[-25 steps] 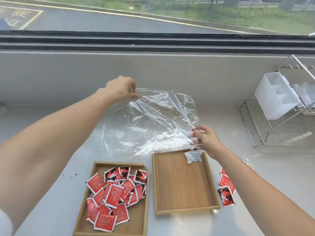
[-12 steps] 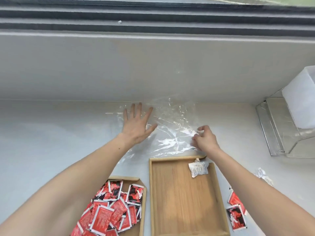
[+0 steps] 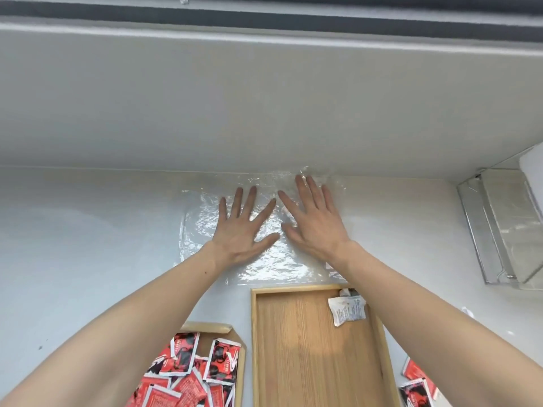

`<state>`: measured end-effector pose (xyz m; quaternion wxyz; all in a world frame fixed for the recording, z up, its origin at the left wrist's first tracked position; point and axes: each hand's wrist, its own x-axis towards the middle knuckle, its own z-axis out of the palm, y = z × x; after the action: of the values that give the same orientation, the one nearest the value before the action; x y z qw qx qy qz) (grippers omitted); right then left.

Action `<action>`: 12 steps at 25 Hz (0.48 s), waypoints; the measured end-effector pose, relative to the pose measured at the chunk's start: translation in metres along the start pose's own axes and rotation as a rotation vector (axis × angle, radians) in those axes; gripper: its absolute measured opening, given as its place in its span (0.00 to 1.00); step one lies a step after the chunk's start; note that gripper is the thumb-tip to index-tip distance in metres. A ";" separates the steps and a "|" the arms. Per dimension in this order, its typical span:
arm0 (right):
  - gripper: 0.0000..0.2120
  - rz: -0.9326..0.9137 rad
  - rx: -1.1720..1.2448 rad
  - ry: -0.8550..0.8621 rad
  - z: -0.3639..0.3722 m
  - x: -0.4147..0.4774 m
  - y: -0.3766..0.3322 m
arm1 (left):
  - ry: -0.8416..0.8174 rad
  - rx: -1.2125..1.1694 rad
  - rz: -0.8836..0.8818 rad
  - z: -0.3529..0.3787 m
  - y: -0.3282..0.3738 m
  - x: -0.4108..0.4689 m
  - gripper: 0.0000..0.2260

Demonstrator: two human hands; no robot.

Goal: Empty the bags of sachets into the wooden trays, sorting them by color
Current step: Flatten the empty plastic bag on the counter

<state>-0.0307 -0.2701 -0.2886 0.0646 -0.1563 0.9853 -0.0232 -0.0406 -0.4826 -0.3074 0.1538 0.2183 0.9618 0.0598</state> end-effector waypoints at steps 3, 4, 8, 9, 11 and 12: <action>0.33 0.077 0.061 -0.099 0.013 0.008 0.019 | 0.023 0.002 0.016 0.002 -0.007 -0.002 0.33; 0.32 0.101 0.098 -0.109 0.015 0.008 0.023 | 0.030 0.007 0.017 0.002 -0.009 -0.003 0.33; 0.32 0.167 0.163 -0.044 0.015 0.002 0.025 | 0.050 0.000 -0.010 0.001 -0.012 -0.007 0.33; 0.32 0.178 0.165 -0.048 0.015 0.002 0.026 | 0.050 0.002 -0.010 0.001 -0.012 -0.008 0.33; 0.32 0.175 0.153 -0.089 0.014 0.002 0.029 | 0.033 0.014 -0.001 -0.002 -0.013 -0.008 0.34; 0.33 0.161 0.143 -0.116 0.011 0.003 0.030 | 0.016 0.014 0.004 -0.004 -0.012 -0.007 0.34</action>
<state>-0.0412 -0.2432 -0.3022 0.1340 -0.0726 0.9851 -0.0790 -0.0413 -0.4969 -0.3036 0.1444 0.2206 0.9630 0.0553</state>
